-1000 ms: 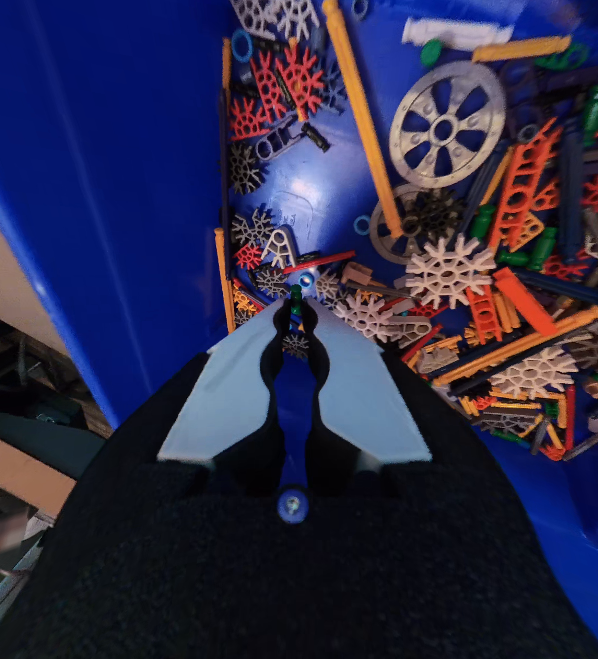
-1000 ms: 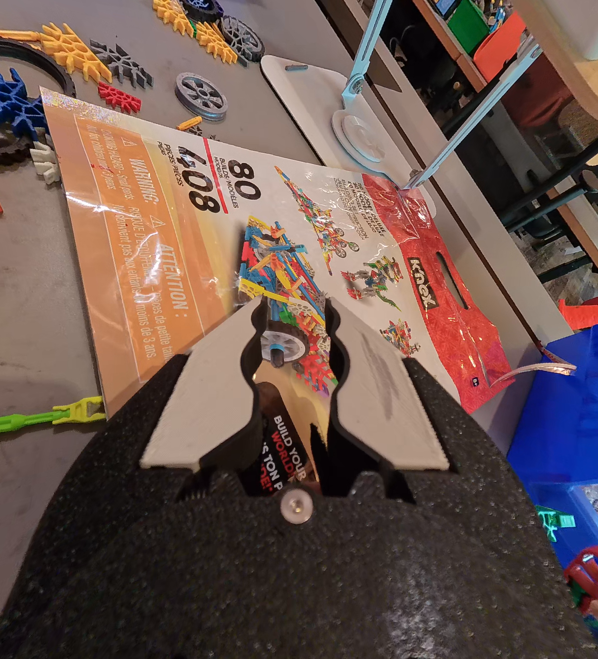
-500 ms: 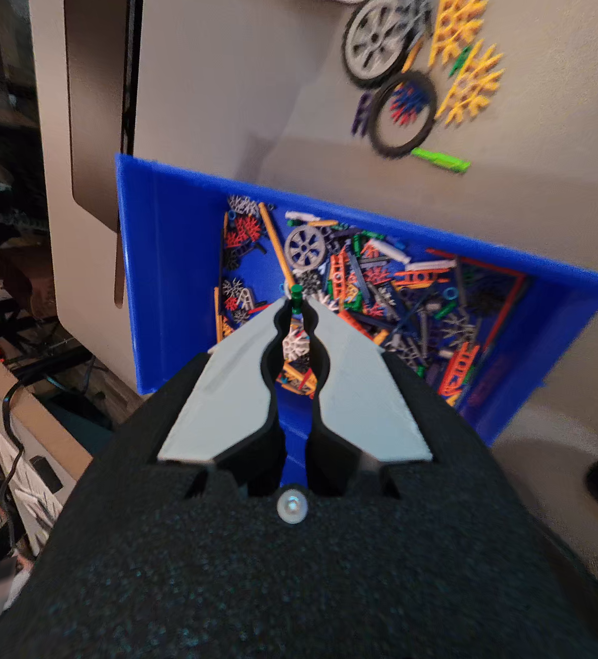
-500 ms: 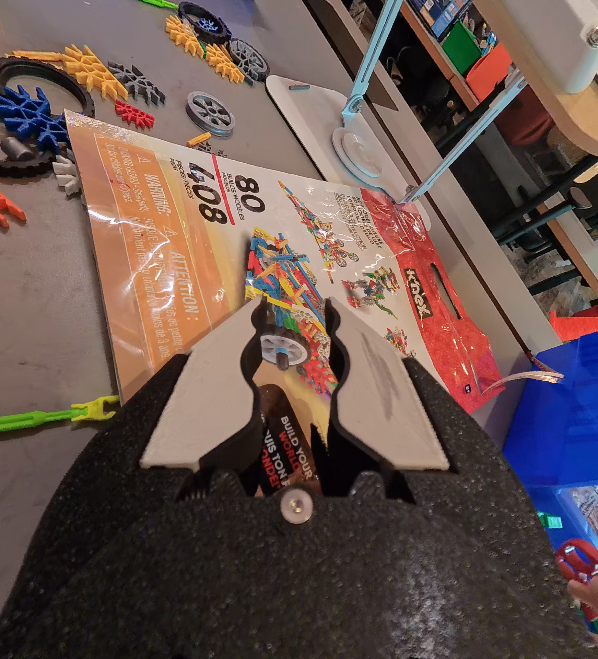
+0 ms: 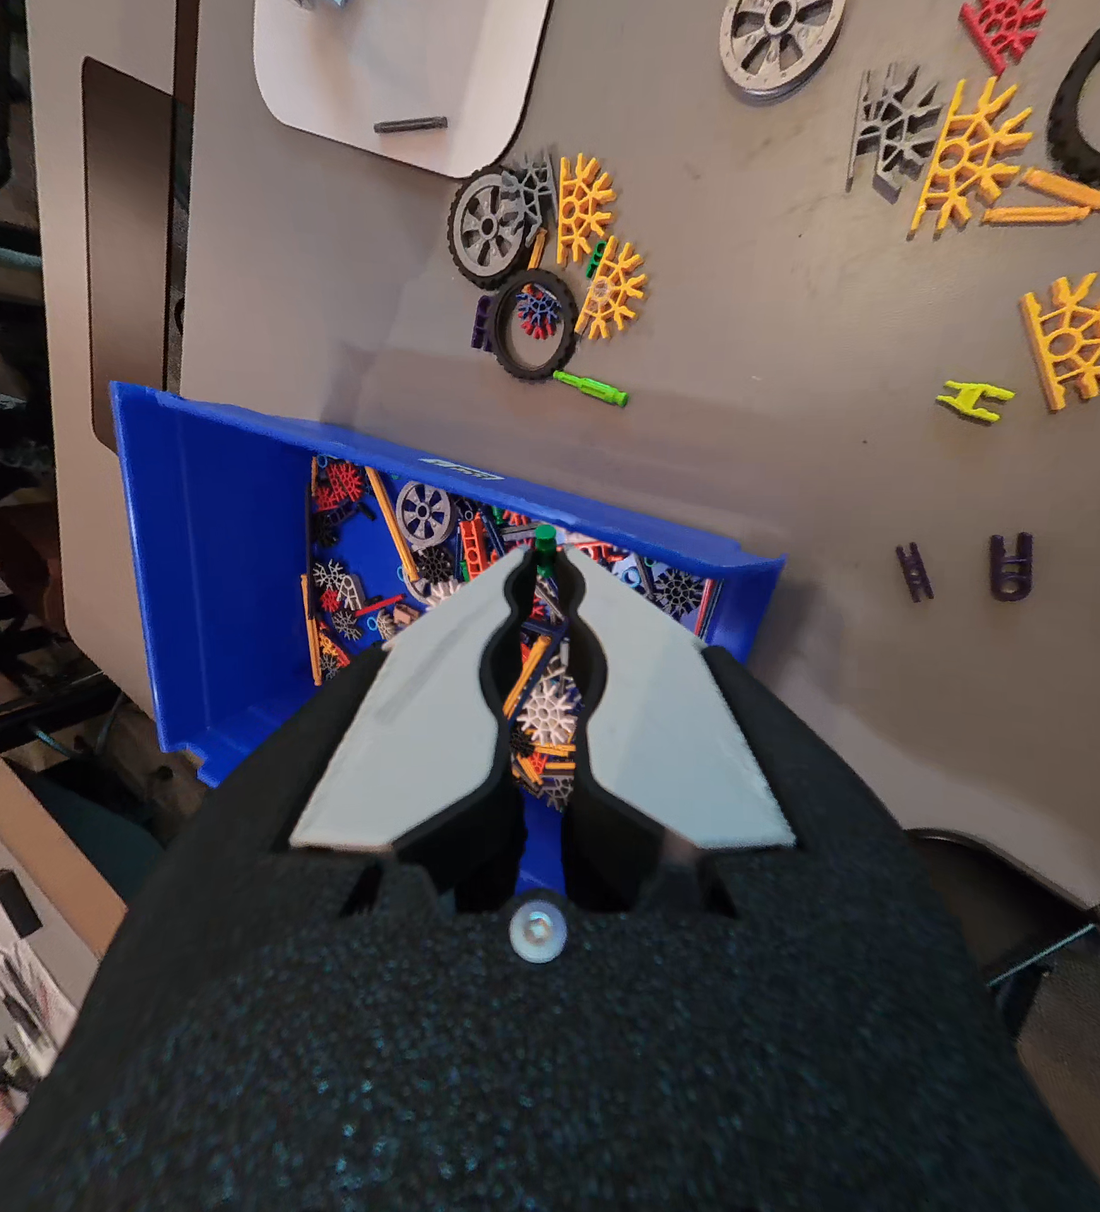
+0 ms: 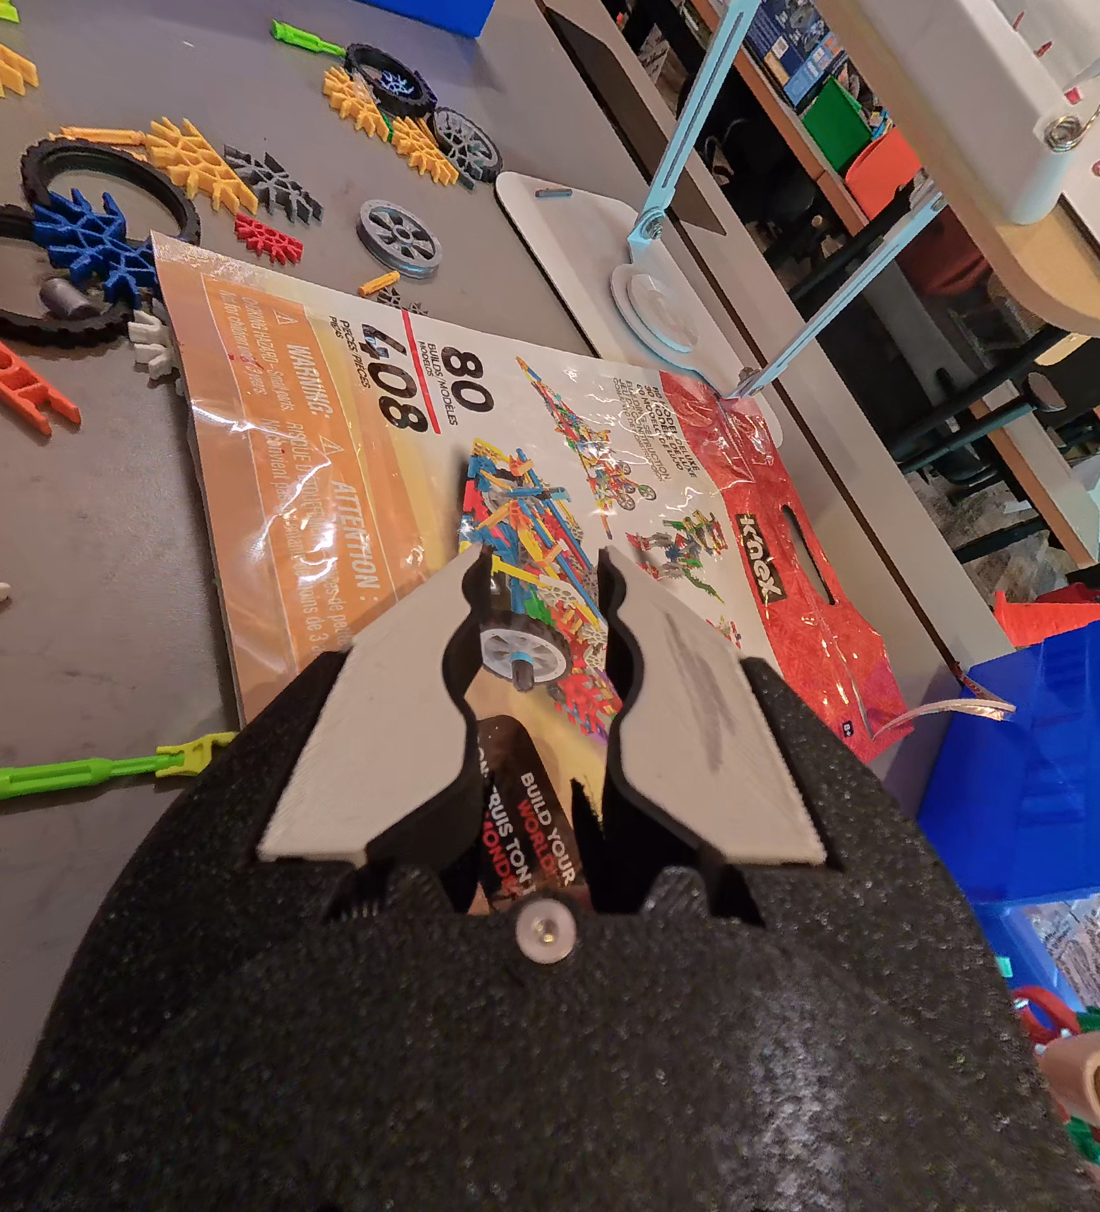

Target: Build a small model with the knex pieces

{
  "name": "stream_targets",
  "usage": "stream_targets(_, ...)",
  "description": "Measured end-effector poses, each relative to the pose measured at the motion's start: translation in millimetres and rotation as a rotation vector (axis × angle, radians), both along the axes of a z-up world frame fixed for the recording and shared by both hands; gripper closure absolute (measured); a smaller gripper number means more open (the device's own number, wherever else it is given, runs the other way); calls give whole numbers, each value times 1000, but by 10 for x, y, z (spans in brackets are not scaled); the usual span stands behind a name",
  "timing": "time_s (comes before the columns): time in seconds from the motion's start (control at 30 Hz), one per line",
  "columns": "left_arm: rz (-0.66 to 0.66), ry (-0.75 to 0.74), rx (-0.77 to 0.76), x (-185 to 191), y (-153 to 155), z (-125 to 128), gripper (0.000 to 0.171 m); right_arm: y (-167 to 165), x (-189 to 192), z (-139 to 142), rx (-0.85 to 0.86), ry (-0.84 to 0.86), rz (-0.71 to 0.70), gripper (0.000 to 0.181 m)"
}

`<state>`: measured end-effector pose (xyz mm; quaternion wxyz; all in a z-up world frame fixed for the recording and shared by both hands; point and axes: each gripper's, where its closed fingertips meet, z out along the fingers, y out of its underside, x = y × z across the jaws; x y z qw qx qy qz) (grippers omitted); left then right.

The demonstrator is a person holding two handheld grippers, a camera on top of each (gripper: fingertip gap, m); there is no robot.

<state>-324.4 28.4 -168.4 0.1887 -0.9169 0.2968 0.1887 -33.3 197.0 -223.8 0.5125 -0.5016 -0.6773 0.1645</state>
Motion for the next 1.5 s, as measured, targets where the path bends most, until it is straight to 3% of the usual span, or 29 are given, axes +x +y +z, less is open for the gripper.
stream_targets(0.17, 11, 9, 39, 19, -32, 142, 168, 4, 9, 11, 5, 2, -3, 150)
stream_targets(0.37, -85, -47, 102, 541, 25, 260, 168, -8, 12, 0, 1, -5, 1, 150)
stream_targets(0.53, -148, -197, 93, 1111, 42, -31, 168, -27, 17, -49, -10, -27, 10, 150)
stream_targets(0.77, -148, -331, 44, 1484, 22, -483, 168, -68, 11, -83, -21, -41, 26, 150)
stream_targets(1.13, -114, -428, 62, 1623, 126, -689, 168, -73, 7, -160, -53, -66, 30, 150)
stream_targets(1.5, -116, -490, 81, 1717, 189, -729, 168, -66, 6, -186, -83, -67, 29, 150)
